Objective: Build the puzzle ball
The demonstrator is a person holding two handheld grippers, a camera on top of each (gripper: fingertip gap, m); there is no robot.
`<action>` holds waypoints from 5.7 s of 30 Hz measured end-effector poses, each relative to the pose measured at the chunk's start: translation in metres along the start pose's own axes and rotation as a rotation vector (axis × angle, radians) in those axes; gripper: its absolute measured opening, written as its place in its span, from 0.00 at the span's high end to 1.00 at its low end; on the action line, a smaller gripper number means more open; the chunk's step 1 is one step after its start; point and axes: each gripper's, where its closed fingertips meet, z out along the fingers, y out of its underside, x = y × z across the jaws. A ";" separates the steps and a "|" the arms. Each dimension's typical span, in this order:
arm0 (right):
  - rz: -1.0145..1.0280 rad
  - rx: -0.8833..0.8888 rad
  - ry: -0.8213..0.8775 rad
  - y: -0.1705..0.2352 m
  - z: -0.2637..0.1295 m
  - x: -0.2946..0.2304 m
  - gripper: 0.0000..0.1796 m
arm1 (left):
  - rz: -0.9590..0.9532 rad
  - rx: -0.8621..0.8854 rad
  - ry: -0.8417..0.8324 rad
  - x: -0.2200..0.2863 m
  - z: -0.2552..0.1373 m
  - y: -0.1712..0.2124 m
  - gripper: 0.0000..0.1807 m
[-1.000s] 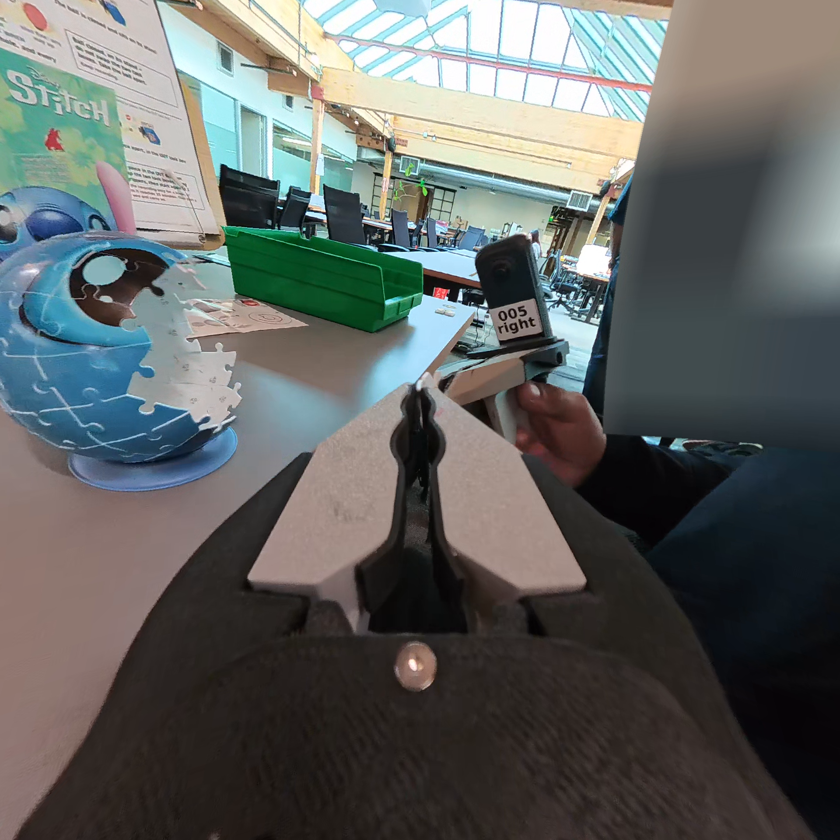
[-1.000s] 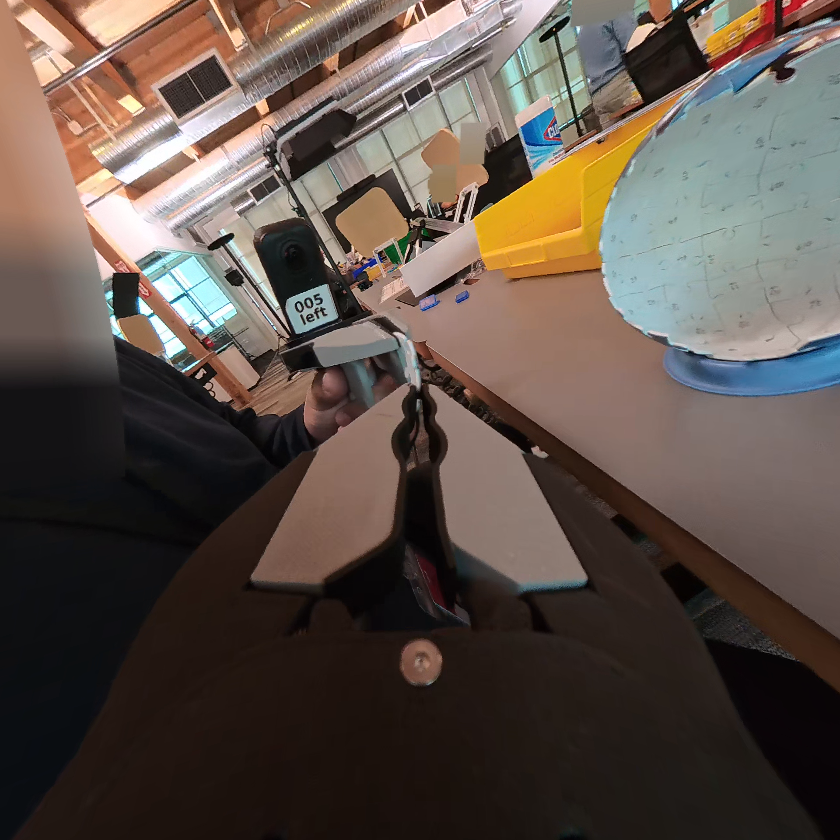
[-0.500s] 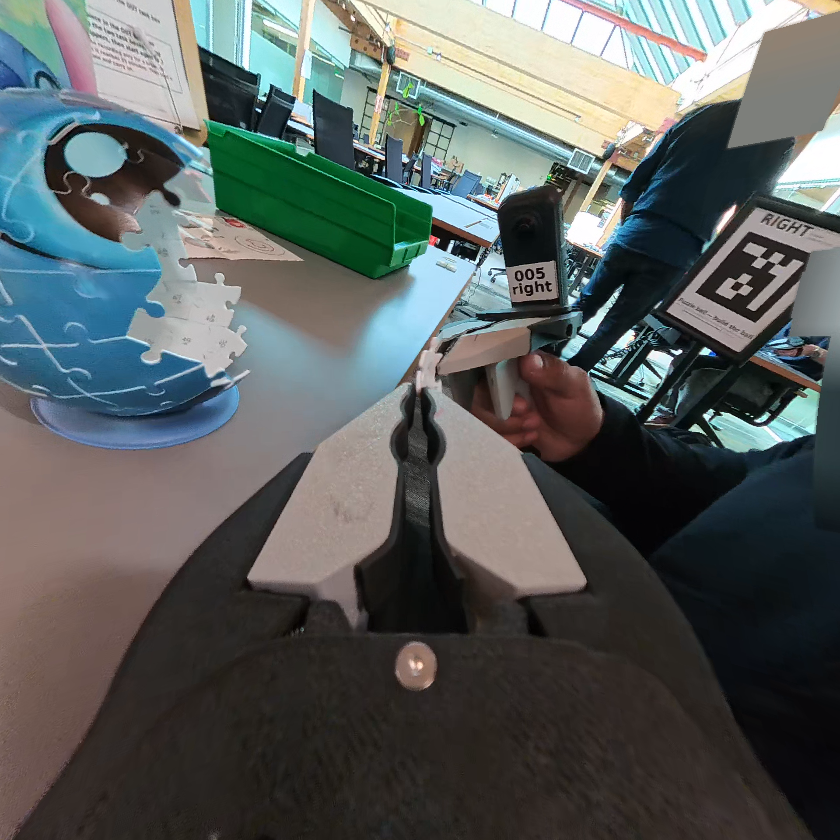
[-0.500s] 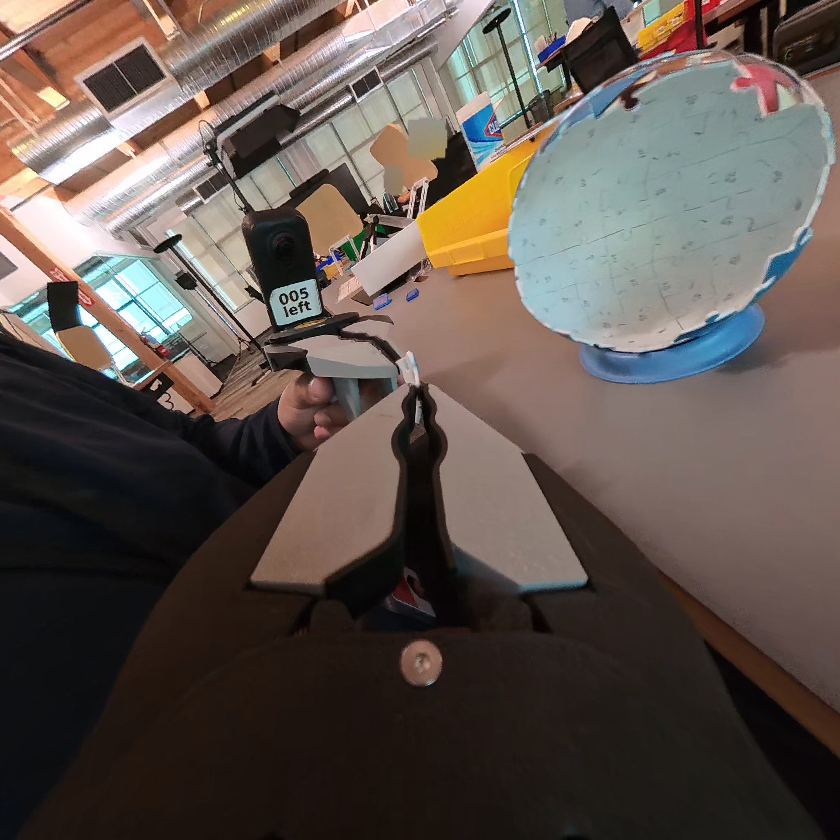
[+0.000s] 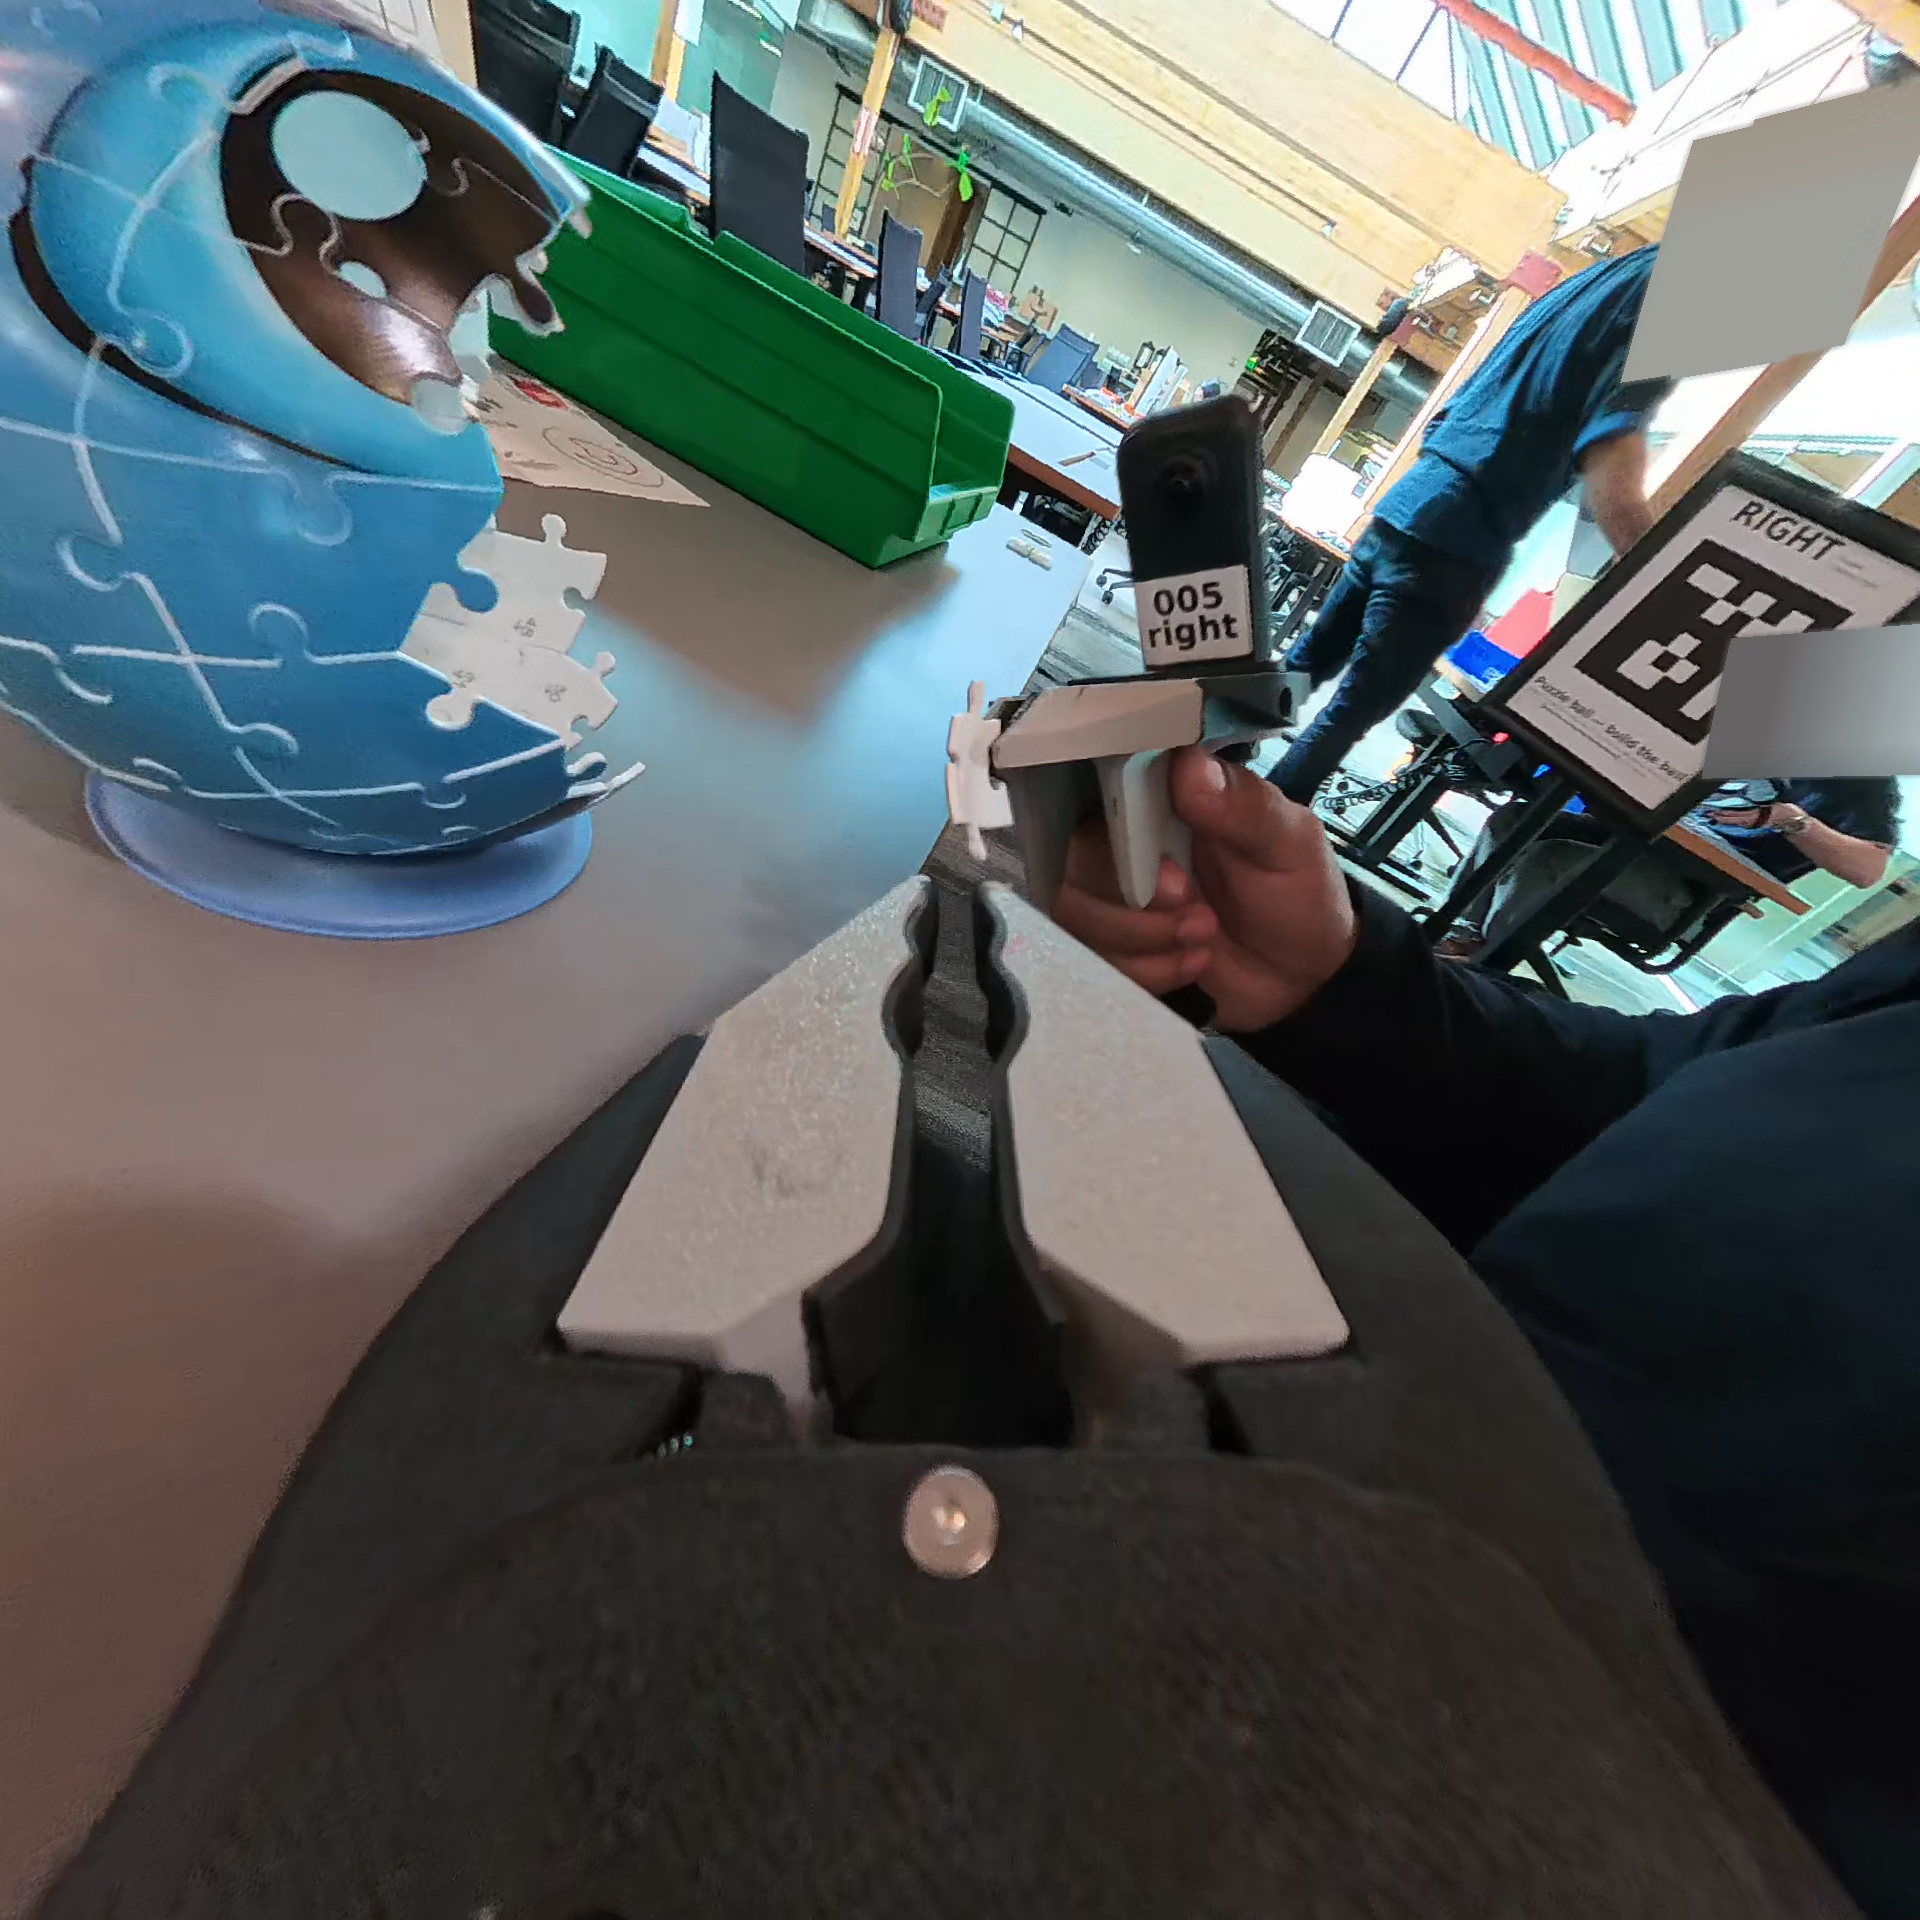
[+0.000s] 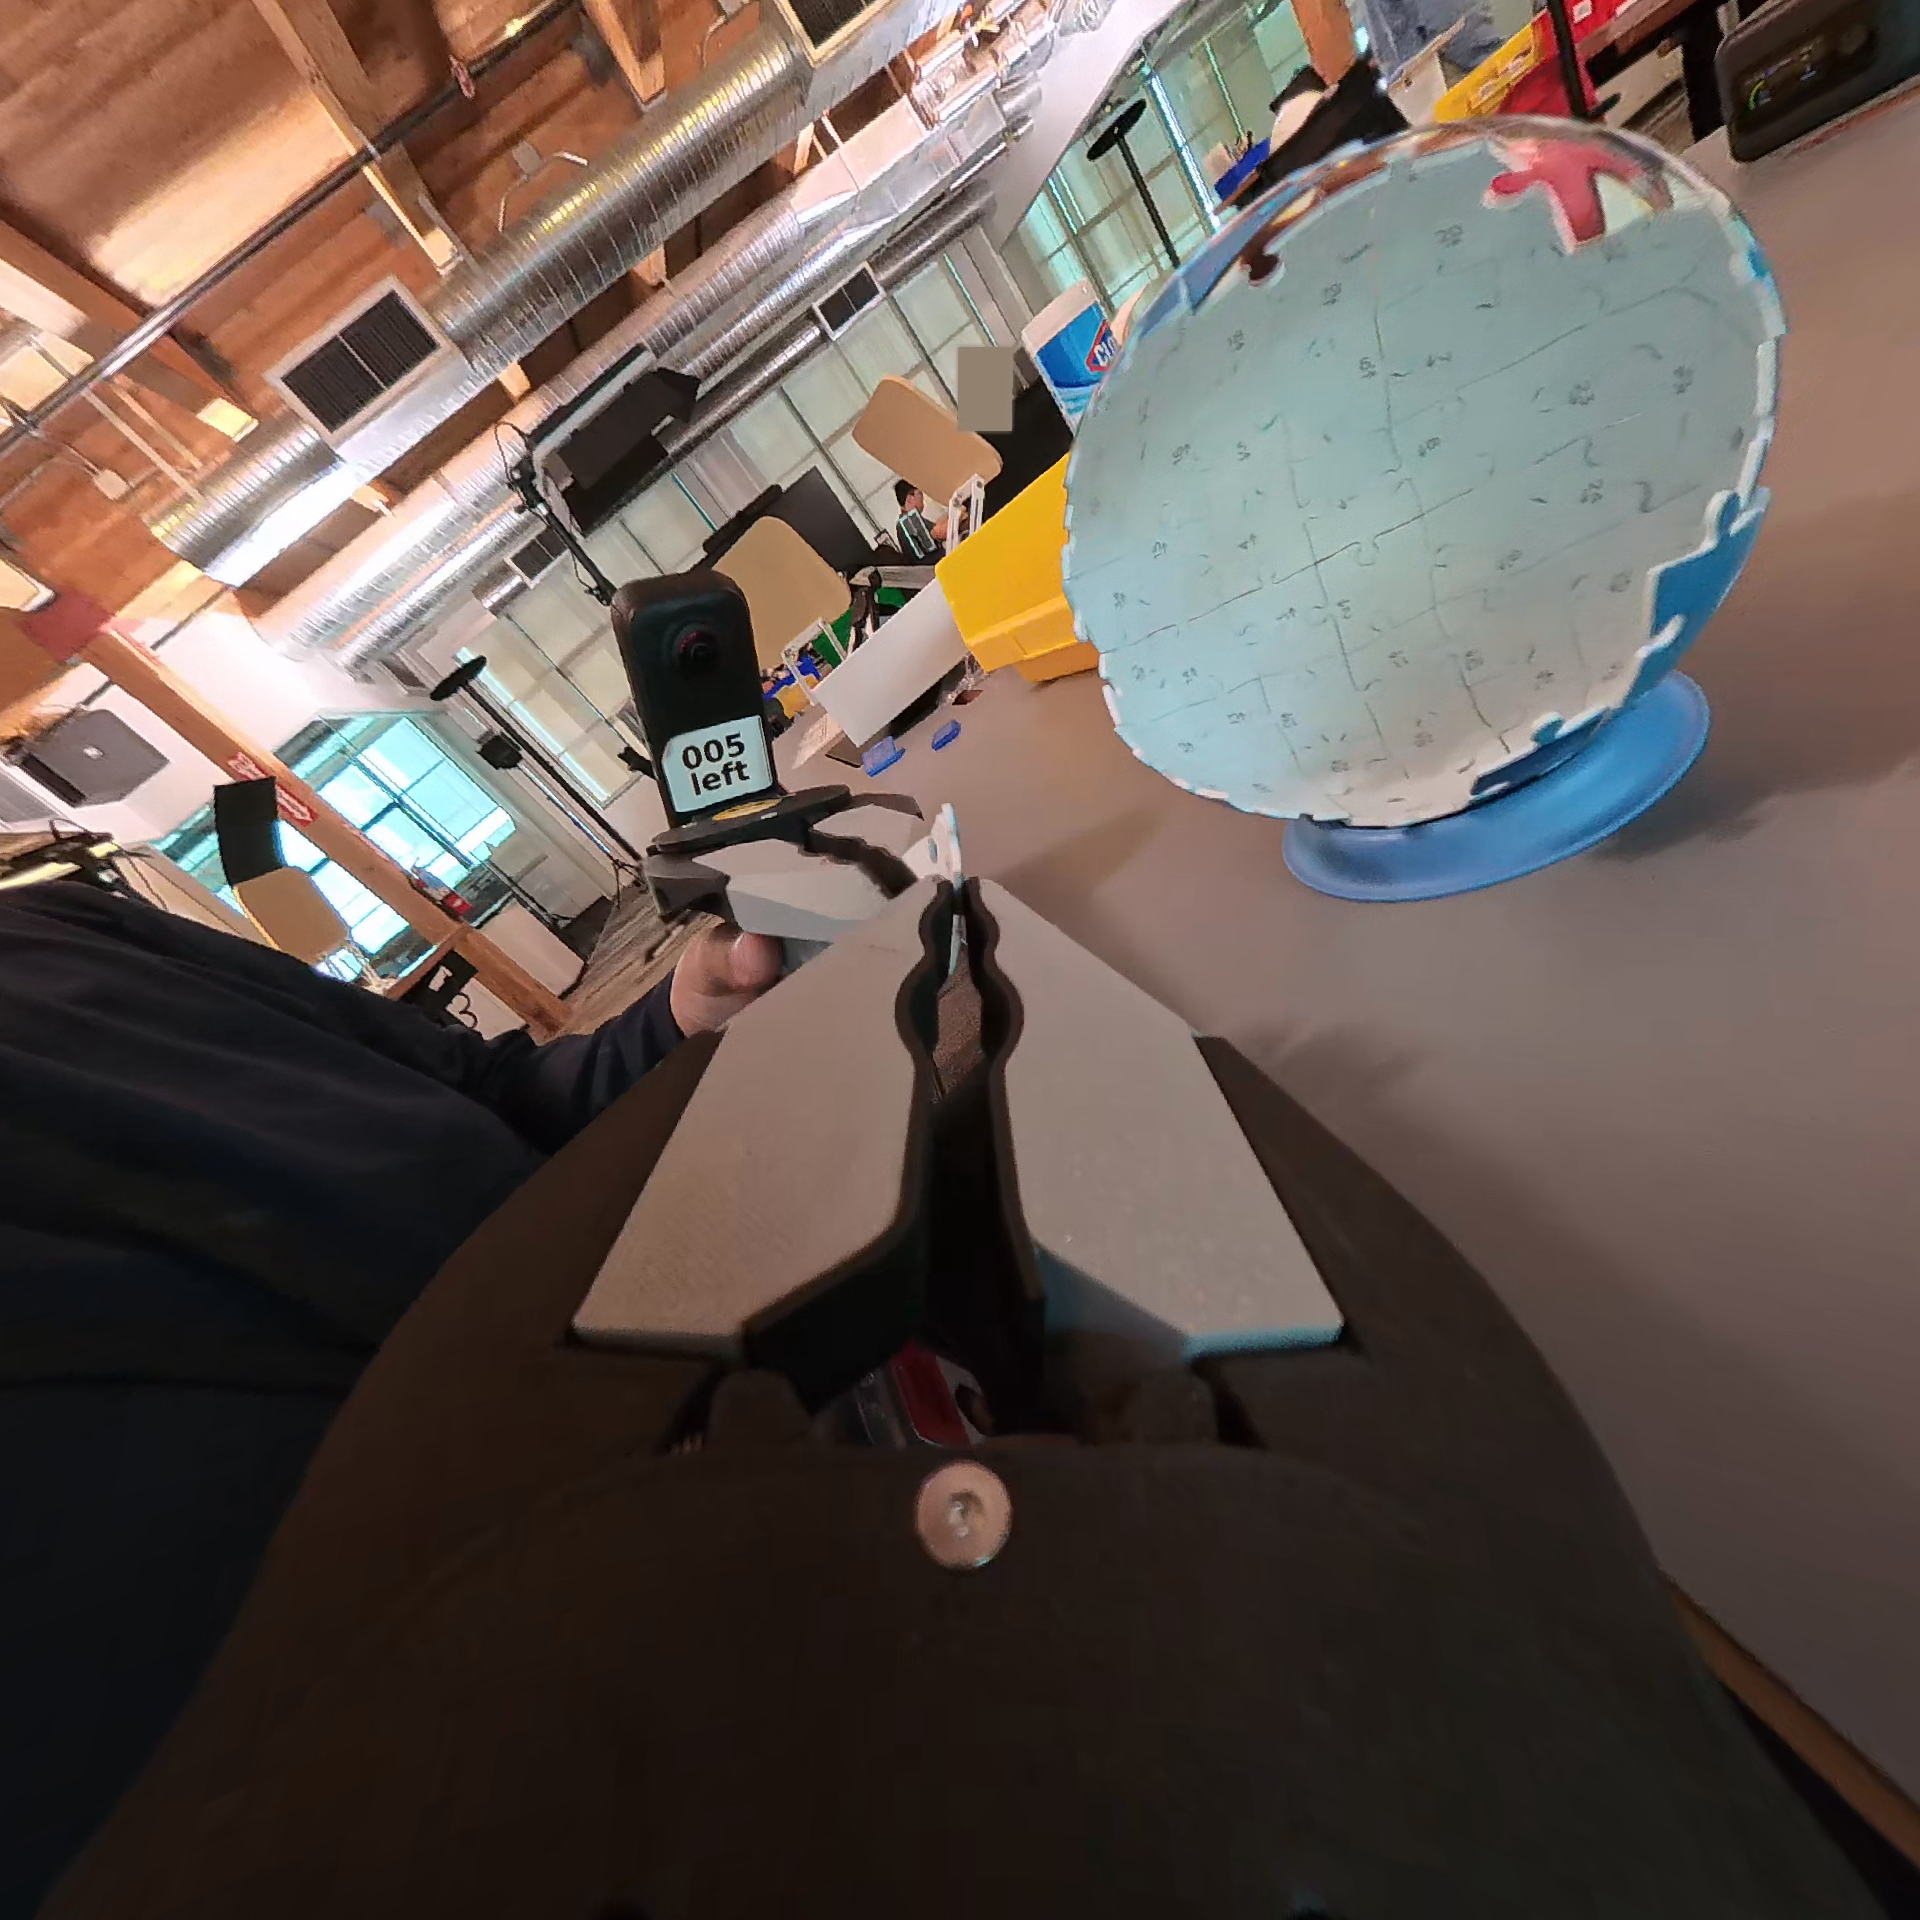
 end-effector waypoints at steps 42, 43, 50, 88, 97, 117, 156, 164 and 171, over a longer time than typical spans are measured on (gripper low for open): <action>0.069 -0.005 0.061 0.006 0.006 0.024 1.00 | 0.295 -0.109 -0.145 -0.020 0.012 0.010 0.88; 0.068 -0.005 0.059 0.007 0.007 0.024 1.00 | 0.236 -0.103 -0.103 -0.015 0.013 0.009 0.89; 0.030 0.009 0.049 0.003 0.005 0.021 1.00 | 0.047 -0.083 -0.008 -0.014 0.016 0.002 0.96; 0.019 0.002 0.058 0.011 0.001 0.031 0.99 | -0.034 -0.105 -0.065 -0.030 0.021 0.008 1.00; 0.010 0.010 0.063 0.009 -0.002 0.032 1.00 | -0.042 -0.108 -0.059 -0.029 0.020 0.009 1.00; 0.014 -0.049 0.048 0.015 0.001 0.029 1.00 | -0.057 -0.175 0.015 -0.014 0.023 0.024 0.99; 0.032 -0.121 0.047 0.010 0.004 0.036 1.00 | -0.026 -0.142 -0.055 -0.027 0.022 0.013 0.99; -0.054 -0.071 0.090 -0.010 0.008 0.035 0.96 | -0.226 0.127 -0.192 -0.045 0.015 -0.001 1.00; -0.226 -0.204 0.190 0.012 0.010 0.033 0.92 | -0.319 0.204 -0.127 -0.036 0.014 -0.003 1.00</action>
